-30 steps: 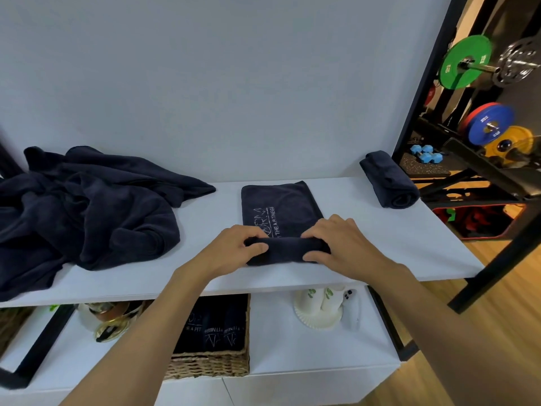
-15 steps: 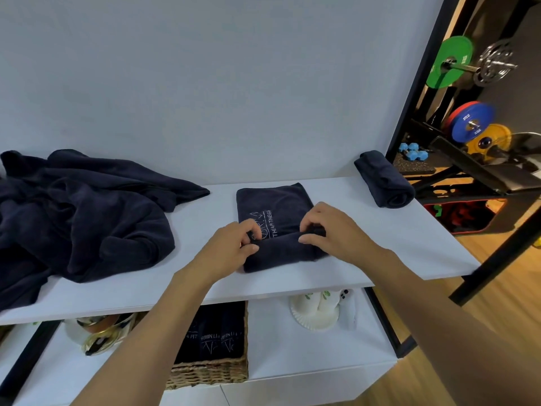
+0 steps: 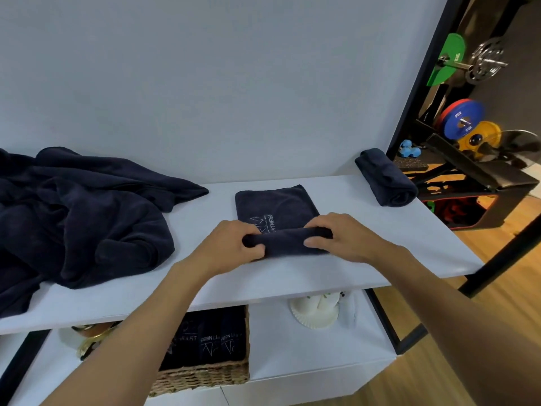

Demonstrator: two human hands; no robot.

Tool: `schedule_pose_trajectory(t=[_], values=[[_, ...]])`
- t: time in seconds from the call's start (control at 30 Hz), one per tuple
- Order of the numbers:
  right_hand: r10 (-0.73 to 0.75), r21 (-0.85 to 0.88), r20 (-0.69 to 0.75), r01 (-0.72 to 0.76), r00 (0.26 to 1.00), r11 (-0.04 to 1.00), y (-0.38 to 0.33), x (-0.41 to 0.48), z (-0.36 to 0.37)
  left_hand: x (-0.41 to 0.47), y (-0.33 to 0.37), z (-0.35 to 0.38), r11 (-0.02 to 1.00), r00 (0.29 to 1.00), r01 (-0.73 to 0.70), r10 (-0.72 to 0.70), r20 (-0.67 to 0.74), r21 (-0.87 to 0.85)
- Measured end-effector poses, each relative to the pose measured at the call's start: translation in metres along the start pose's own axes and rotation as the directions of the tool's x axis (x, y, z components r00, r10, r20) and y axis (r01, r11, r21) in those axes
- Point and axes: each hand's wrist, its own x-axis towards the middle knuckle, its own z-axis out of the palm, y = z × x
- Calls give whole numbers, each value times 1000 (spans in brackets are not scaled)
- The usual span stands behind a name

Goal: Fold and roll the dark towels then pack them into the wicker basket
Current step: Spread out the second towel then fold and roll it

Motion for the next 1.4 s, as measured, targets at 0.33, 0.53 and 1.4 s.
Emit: schedule_pose_trajectory(t=[0.33,0.53,1.4], values=[[-190,-72,-231,177,954,981,27,40,3,28,-12,-12,988,993,101,-107,-43,-116],[-285,-283,-23,267,958,921,42,35,3,21,-18,7,901,934,-143,259,-244,409],[71,291,-61,-50,996,955,55,94,-21,109,-35,-36,955,971,239,-232,64,-173]])
